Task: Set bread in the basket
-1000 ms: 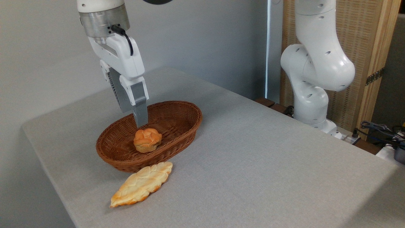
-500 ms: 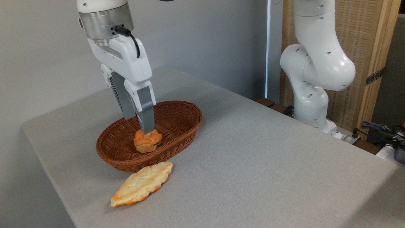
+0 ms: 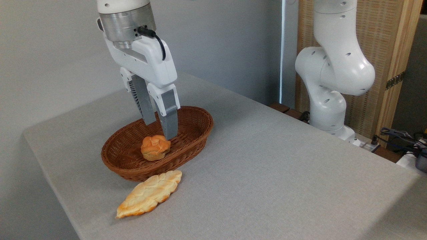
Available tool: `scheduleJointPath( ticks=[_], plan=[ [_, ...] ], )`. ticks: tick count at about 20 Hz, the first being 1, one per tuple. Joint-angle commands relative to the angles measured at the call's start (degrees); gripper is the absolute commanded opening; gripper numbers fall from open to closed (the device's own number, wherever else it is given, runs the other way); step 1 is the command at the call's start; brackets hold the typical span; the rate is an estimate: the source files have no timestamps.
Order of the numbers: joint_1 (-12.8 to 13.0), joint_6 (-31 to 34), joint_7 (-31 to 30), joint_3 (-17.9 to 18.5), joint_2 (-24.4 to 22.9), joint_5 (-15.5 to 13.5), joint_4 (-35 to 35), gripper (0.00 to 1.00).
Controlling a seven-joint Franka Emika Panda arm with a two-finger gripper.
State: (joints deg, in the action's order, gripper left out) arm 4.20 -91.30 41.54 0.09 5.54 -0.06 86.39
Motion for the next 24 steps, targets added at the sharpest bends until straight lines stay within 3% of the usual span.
scheduleJointPath(
  ticks=[1, 7, 24],
  plan=[
    [0.2, -2.04, 2.4, 0.7, -3.34, 0.15, 4.31, 1.0],
    [0.11, -4.59, 2.67, 1.58, -4.66, -0.03, 6.51, 1.0],
    [0.2, -3.54, 2.93, 1.85, -5.8, -0.03, 7.48, 1.0]
  ],
)
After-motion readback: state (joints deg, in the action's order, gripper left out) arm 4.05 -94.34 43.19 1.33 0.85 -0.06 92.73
